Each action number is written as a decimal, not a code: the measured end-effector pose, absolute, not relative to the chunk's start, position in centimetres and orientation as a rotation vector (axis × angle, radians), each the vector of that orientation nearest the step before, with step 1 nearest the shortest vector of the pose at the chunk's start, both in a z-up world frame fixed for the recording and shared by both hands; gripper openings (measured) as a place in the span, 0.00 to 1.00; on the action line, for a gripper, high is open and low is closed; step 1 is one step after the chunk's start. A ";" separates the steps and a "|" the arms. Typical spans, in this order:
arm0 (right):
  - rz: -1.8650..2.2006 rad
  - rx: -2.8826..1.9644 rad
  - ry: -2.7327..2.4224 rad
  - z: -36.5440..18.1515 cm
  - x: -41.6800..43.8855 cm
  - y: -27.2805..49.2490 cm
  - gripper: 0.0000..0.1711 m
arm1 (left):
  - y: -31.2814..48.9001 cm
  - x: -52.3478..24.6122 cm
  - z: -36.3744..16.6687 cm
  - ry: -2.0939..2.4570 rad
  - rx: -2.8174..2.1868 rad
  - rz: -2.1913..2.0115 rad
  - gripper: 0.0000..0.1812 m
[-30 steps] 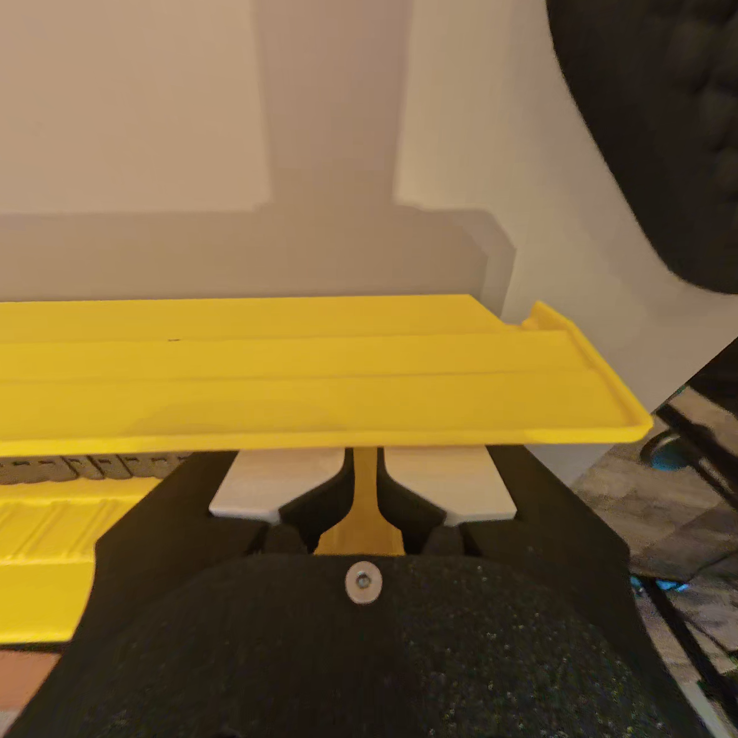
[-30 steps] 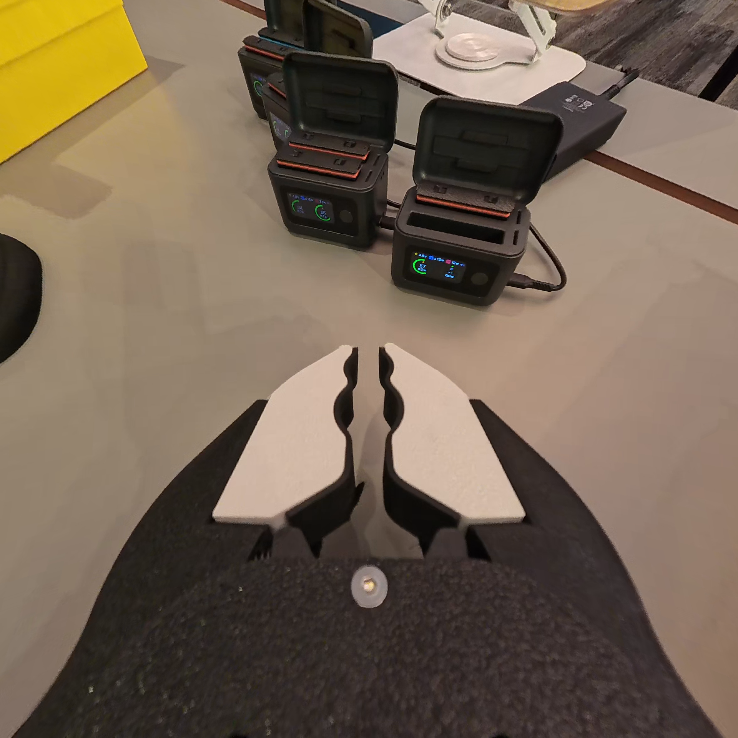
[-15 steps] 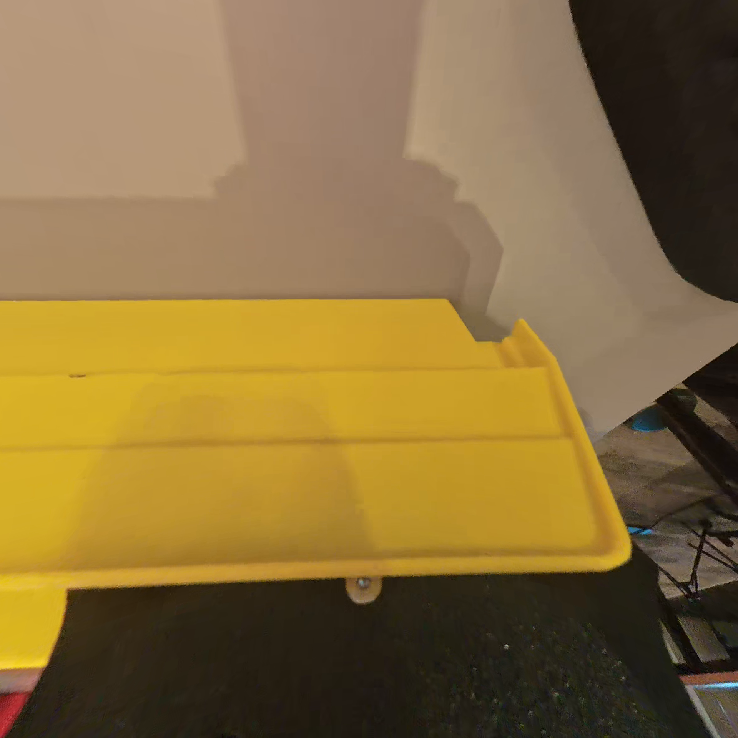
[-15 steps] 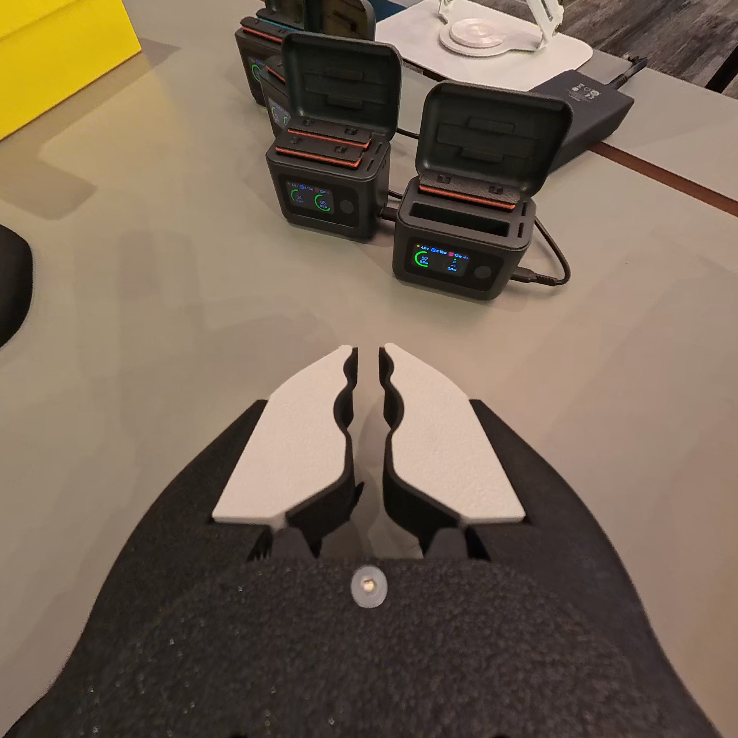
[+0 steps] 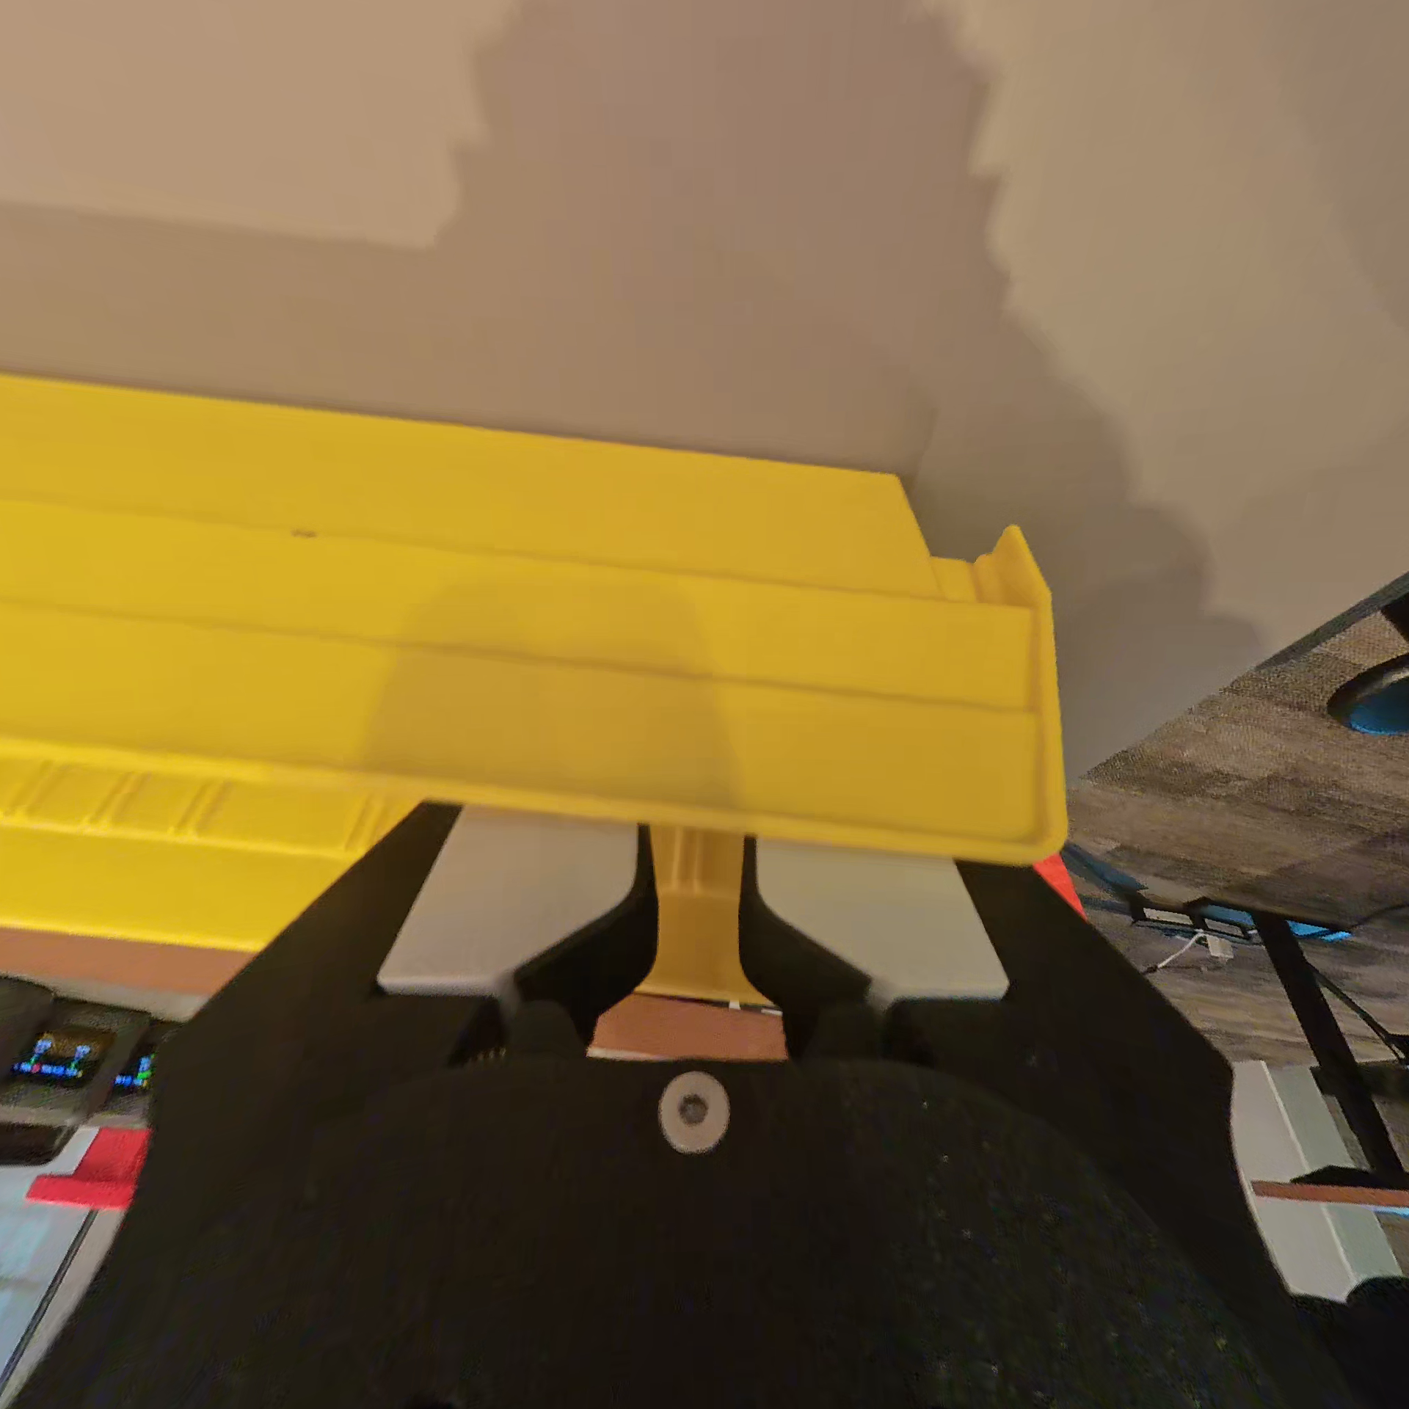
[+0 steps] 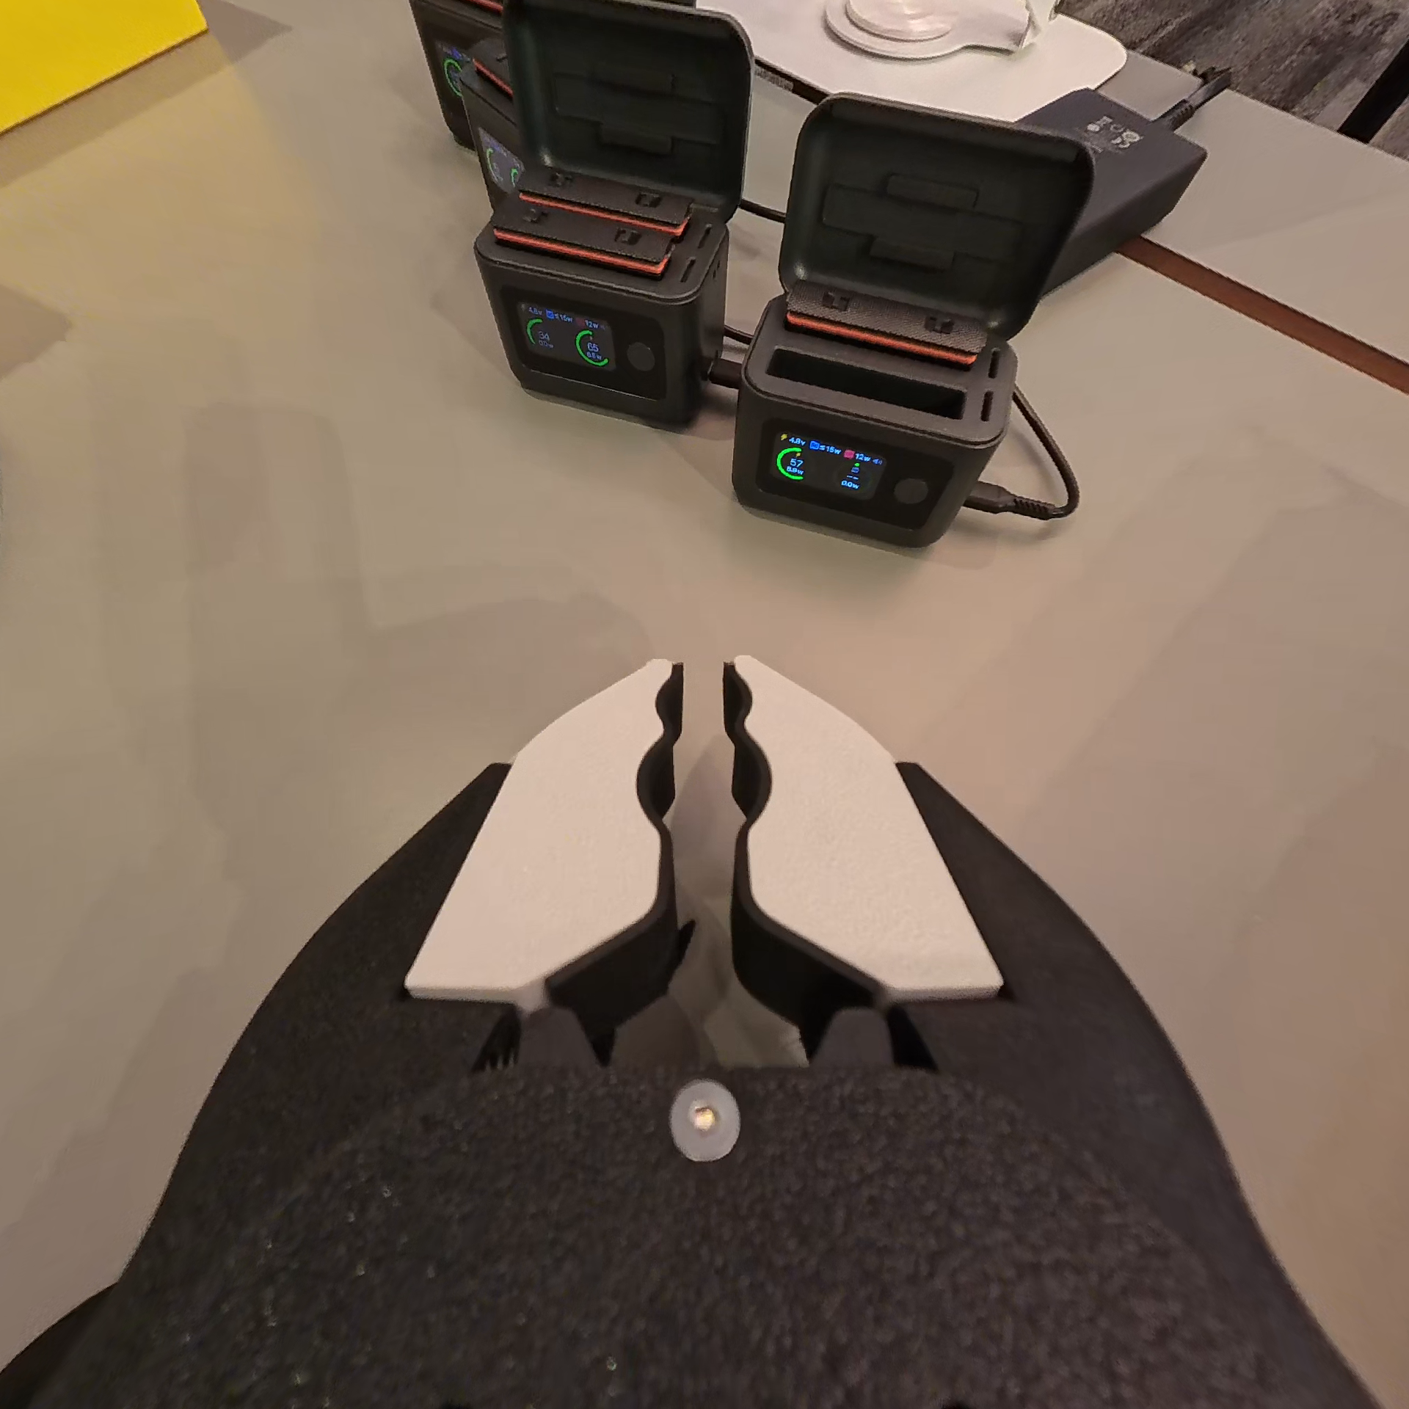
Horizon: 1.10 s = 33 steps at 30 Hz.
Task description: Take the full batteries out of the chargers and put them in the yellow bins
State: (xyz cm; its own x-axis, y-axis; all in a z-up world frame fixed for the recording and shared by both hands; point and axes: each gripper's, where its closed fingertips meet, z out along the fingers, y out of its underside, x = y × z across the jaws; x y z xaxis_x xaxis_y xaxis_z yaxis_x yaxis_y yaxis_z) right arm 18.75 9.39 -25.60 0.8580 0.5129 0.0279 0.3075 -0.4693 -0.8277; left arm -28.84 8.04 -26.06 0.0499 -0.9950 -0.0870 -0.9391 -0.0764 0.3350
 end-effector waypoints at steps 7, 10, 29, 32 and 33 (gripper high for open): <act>0.278 -2.098 -0.597 -25.6 18.7 9.4 0.06 | 8.2 -31.5 -24.5 -1.951 2.155 -0.505 0.08; 0.277 -2.100 -0.599 -25.7 18.7 9.3 0.06 | 8.4 -32.6 -24.2 -1.951 2.144 -0.543 0.07; 0.279 -2.122 -0.620 -26.3 18.4 9.2 0.06 | 7.6 -32.7 -25.2 -2.191 1.942 -0.429 0.26; 0.278 -2.124 -0.618 -26.4 18.5 9.2 0.06 | 7.3 -32.6 -25.5 -2.279 1.822 -0.409 0.28; 0.282 -2.126 -0.615 -26.4 18.5 9.2 0.05 | 7.3 -32.8 -25.5 -2.276 1.796 -0.427 0.28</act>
